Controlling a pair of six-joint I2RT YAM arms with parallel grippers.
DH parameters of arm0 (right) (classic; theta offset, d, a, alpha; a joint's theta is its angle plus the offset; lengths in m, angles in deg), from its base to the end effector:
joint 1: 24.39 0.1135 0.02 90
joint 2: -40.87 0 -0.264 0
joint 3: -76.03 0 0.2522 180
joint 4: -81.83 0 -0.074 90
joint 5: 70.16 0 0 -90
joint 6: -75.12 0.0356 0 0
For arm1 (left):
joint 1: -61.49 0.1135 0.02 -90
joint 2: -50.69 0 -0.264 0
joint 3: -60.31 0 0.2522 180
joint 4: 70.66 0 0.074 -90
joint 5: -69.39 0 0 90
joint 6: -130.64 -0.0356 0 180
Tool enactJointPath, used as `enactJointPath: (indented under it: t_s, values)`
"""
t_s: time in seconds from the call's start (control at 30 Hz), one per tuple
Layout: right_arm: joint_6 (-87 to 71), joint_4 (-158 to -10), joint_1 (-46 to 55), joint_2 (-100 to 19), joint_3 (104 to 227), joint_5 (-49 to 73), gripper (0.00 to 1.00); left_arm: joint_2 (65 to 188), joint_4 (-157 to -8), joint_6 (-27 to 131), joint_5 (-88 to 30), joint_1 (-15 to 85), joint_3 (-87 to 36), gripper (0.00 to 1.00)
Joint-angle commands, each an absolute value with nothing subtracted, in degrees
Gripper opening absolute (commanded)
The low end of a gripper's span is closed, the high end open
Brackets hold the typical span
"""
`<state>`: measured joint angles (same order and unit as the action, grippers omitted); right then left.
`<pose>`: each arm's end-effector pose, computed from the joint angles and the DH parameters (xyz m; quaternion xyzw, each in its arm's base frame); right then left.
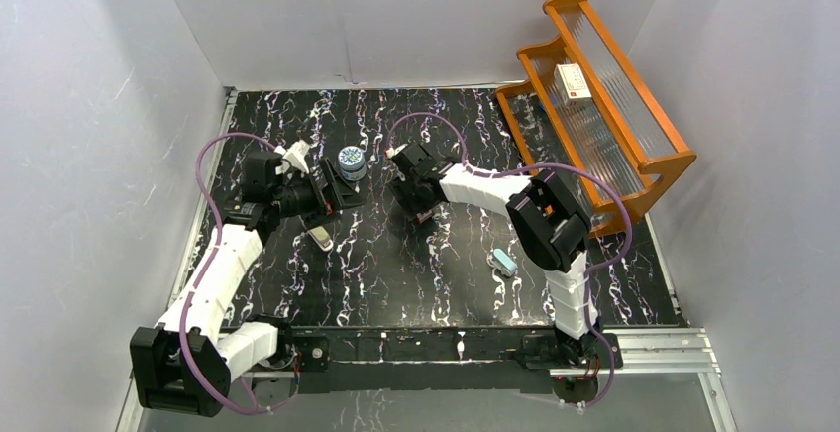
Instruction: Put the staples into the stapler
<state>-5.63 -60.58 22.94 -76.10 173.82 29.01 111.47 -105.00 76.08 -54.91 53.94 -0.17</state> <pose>0.3009 0.3180 0.1746 -0.2900 0.9104 0.0676 0.2873 0.2238 -0.0499 0.2838 -0.0710 0.8543 -0.4056 0.3173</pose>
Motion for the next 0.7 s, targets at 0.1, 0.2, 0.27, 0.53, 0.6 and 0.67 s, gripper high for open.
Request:
enactJointPath:
  t_s: [0.1, 0.2, 0.27, 0.53, 0.6, 0.67]
  values:
    - [-10.2, -62.0, 23.2, -78.1, 176.0, 29.5, 0.54, 112.8, -103.7, 77.6, -58.6, 54.4, 0.4, 0.93]
    - [-12.2, -63.1, 23.2, -77.1, 174.5, 28.2, 0.49, 113.7, -103.7, 78.5, -59.0, 54.4, 0.6, 0.91]
    - [-14.5, -64.9, 23.2, -75.3, 172.4, 26.0, 0.48, 114.6, -103.5, 79.3, -59.7, 54.4, 0.9, 0.88]
    - [-26.6, -72.3, 23.2, -67.2, 161.8, 12.8, 0.47, 121.3, -101.5, 83.8, -63.5, 53.9, 2.4, 0.65]
    - [-28.2, -73.6, 23.2, -65.8, 159.6, 10.5, 0.46, 123.3, -99.6, 85.0, -64.8, 53.4, 2.9, 0.62]
    - [-28.9, -75.1, 23.2, -64.8, 157.4, 9.0, 0.46, 125.7, -97.2, 86.3, -65.6, 52.3, 3.6, 0.60]
